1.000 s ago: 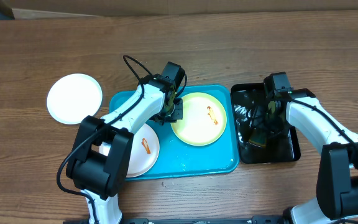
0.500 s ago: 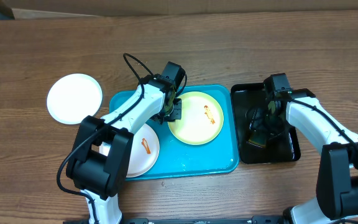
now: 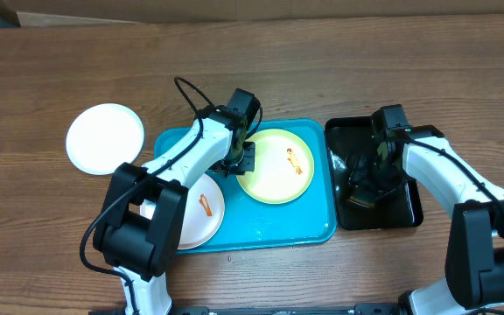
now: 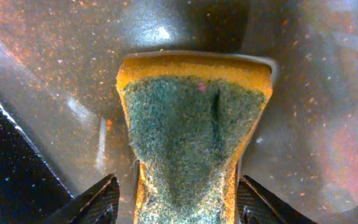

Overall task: Clean dirty plates on tray and stack at the side
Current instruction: 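Dip and swish the sponge in the water with the right gripper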

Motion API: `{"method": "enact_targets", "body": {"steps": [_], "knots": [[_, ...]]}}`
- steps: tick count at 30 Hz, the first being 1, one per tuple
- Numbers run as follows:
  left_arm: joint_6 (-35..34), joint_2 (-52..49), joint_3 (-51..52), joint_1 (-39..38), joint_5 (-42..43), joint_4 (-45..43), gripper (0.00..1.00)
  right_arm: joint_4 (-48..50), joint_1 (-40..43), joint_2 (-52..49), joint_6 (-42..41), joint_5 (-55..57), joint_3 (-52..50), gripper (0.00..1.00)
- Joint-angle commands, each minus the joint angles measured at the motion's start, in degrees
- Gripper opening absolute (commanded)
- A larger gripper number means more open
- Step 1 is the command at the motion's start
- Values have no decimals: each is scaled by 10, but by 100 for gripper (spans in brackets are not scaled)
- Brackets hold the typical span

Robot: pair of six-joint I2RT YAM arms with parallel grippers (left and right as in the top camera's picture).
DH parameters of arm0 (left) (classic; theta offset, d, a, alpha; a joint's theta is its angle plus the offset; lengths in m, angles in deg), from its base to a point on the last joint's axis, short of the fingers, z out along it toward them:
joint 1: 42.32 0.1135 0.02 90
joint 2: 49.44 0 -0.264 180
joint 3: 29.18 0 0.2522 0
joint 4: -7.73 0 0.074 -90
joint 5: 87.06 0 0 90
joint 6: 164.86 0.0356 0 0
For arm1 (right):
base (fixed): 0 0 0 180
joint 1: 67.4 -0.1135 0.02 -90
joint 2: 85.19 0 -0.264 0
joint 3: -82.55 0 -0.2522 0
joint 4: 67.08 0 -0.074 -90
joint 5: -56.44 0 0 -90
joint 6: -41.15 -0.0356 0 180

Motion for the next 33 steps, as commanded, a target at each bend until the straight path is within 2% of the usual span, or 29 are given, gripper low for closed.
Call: {"method": "enact_targets", "body": {"steps": [1,2,7,8,10,12,16,17,18,21,24,25,26,27,29,33], "knots": [[23,-5,1,-4,22,0,7,1,0,13,1,-9,-5,61],[37,-5,1,-4,22,-4,4,1,0,13,5,-9,-5,61],[102,-5,1,-3,13,-34,6,-2,0,13,67,-9,-5,60],[103,-5,1,-3,9,-38,11,-5,0,13,71,-9,-5,60],[102,-5,1,-3,5,-43,29,-10,0,13,73,-9,-5,60],[82,-5,1,-3,8,-38,35,-11,0,13,73,-9,-5,59],[36,-5,1,-3,8,-8,32,-14,0,13,69,-9,-5,45],[29,-5,1,-3,10,-2,30,-17,0,13,61,-9,-5,44],[27,-5,1,-3,18,3,28,-20,0,13,56,-10,-5,43],[27,-5,1,-3,34,3,26,-29,0,13,55,-9,-5,33],[27,-5,1,-3,33,-4,27,-26,0,13,56,1,-4,29],[27,-5,1,-3,33,-6,27,-24,0,13,56,7,-1,34],[27,-5,1,-3,33,-9,28,-24,1,13,56,9,5,52],[27,-5,1,-3,33,-12,32,-25,2,13,56,9,12,60],[27,-5,1,-3,33,-18,35,-24,2,13,58,12,27,63],[27,-5,1,-3,33,-22,34,-16,2,13,57,17,32,61]]}}
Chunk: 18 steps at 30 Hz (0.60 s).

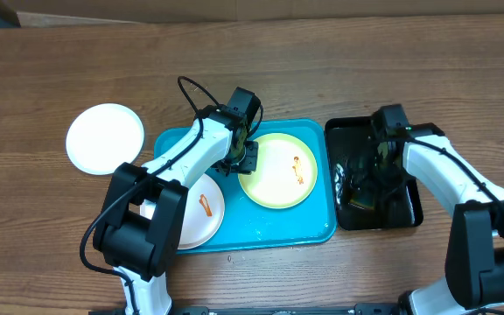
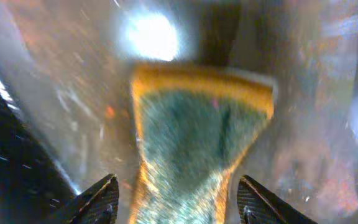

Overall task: Clean dirty plates on tray and stack at the side
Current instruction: 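Dip and swish the sponge in the water with the right gripper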

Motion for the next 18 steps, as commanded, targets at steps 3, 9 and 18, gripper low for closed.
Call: {"method": "enact_targets", "body": {"steps": [3,9,18], "knots": [[-6,-5,1,-3,7,-2,33,7,1,13,-21,11,12,57],[-16,-5,1,-3,7,-9,32,21,0,13,-49,15,-13,48],[-17,-5,1,-3,7,-8,30,63,0,13,-61,15,-40,39]]}}
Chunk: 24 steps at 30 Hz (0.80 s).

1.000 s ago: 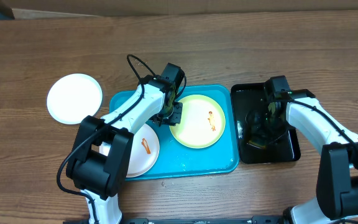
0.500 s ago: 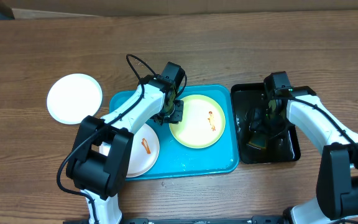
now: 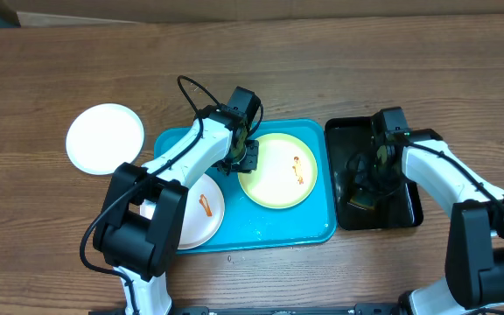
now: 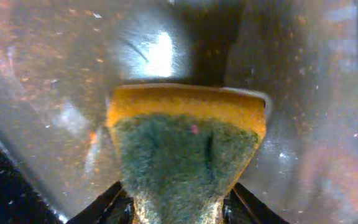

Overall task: Clean dirty plates on tray and stack at the side
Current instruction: 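Dip and swish the sponge in the water with the right gripper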

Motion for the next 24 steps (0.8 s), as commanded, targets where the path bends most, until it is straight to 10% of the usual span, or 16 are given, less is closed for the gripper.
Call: {"method": "enact_targets", "body": {"steps": [1,6,24], "knots": [[-12,-5,1,-3,7,-2,29,14,0,13,-12,4,-5,33],[-12,-5,1,-3,1,-2,27,27,0,13,-12,4,-5,4],[-31,-5,1,6,-21,-2,10,-25,0,14,59,19,72,4]]}}
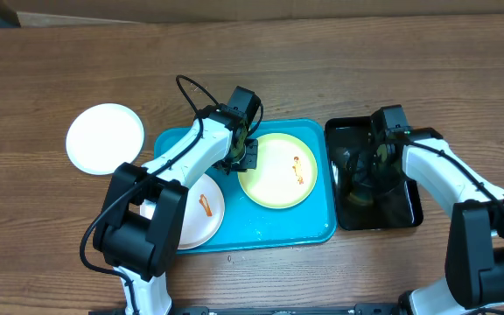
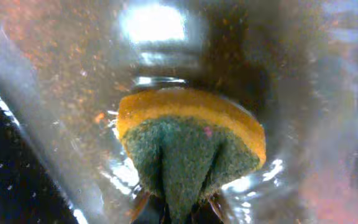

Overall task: Clean dirty plates on tray and stack at the side
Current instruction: 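Dip and swish the sponge in the water with the right gripper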

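A yellow-green plate (image 1: 278, 175) with an orange smear (image 1: 297, 166) lies on the blue tray (image 1: 322, 223). My left gripper (image 1: 247, 158) sits on its left rim and looks shut on it. A white plate (image 1: 191, 219) with an orange smear rests at the tray's lower left. In the black basin (image 1: 414, 210), my right gripper (image 1: 366, 185) is shut on a yellow sponge with a green scouring face (image 2: 188, 146). The sponge is squeezed into a folded wedge in the water, and the fingers (image 2: 143, 205) barely show beneath it.
A clean white plate (image 1: 105, 138) sits on the wooden table left of the tray. The basin stands directly right of the tray, its water glinting with orange specks in the right wrist view. Cardboard lies along the table's far edge.
My right gripper has closed further on the sponge, which was pinched but flat and is now folded into a wedge. The left gripper and the plates have not moved.
At first the sponge lay flat in the basin between my wide-open right fingers, and the left gripper was at the yellow-green plate's rim. That plate then sat slightly farther right. Later the fingers touched the sponge's sides, and now they squeeze it folded.
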Motion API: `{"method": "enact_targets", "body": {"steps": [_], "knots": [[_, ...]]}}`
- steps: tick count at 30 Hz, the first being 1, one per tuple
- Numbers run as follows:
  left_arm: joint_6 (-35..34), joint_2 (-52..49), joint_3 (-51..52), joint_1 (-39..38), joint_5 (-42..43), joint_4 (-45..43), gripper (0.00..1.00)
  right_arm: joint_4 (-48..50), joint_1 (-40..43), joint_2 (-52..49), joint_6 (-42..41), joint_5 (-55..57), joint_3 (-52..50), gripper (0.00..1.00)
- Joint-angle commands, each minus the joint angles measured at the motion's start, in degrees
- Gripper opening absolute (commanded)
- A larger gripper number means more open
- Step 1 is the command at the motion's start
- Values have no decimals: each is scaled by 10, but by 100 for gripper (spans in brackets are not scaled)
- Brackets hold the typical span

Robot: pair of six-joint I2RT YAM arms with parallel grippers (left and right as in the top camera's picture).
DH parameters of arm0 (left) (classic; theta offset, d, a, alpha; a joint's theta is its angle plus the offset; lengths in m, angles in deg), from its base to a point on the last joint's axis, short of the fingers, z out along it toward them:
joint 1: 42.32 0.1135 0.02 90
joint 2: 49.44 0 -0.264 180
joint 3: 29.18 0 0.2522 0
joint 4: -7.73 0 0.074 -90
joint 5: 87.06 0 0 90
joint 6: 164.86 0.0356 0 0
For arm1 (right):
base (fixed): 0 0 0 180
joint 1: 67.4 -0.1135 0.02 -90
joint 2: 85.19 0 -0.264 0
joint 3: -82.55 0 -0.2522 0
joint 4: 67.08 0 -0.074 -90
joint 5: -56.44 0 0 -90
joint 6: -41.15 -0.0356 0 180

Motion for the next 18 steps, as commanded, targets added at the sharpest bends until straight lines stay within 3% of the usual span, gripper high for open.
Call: {"method": "enact_targets", "body": {"steps": [1,18], "knots": [[-17,-5,1,8,-8,1,10,-21,0,14,31,25,61,4],[-15,-5,1,37,4,12,9,-98,0,14,74,65,127,4]]}}
